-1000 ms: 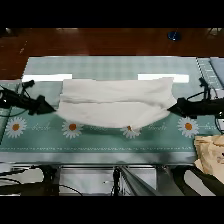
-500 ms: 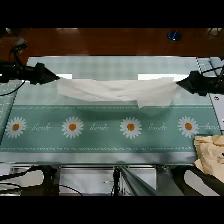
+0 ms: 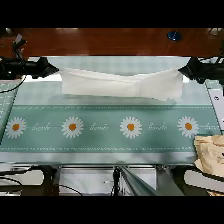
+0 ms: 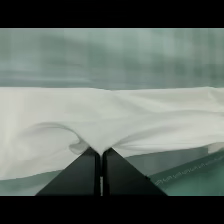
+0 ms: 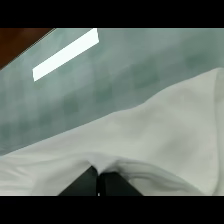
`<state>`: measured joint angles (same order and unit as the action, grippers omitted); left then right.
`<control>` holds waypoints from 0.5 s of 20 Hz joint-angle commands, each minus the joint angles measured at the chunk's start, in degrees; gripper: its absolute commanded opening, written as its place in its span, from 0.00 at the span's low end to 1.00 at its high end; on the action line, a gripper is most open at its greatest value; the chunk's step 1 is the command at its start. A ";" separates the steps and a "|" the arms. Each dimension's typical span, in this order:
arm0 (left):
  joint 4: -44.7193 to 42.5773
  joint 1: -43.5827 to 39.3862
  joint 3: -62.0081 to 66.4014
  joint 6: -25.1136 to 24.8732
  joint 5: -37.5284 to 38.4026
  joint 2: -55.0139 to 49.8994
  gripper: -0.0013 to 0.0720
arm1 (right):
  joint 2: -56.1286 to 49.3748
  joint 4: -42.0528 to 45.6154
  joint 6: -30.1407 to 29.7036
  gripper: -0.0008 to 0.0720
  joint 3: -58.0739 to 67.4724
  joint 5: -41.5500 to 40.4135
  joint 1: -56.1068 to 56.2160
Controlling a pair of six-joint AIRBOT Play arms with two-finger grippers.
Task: Fold the shirts.
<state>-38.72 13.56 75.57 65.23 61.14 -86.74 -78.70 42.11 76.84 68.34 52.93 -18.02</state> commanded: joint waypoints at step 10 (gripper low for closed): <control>3.85 -0.33 0.09 -0.09 -10.43 -6.45 0.06 | -10.56 -4.52 -1.88 0.03 0.94 -7.63 2.27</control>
<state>-36.27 13.45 75.61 65.12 52.88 -92.36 -87.83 38.65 75.72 69.23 47.88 -17.12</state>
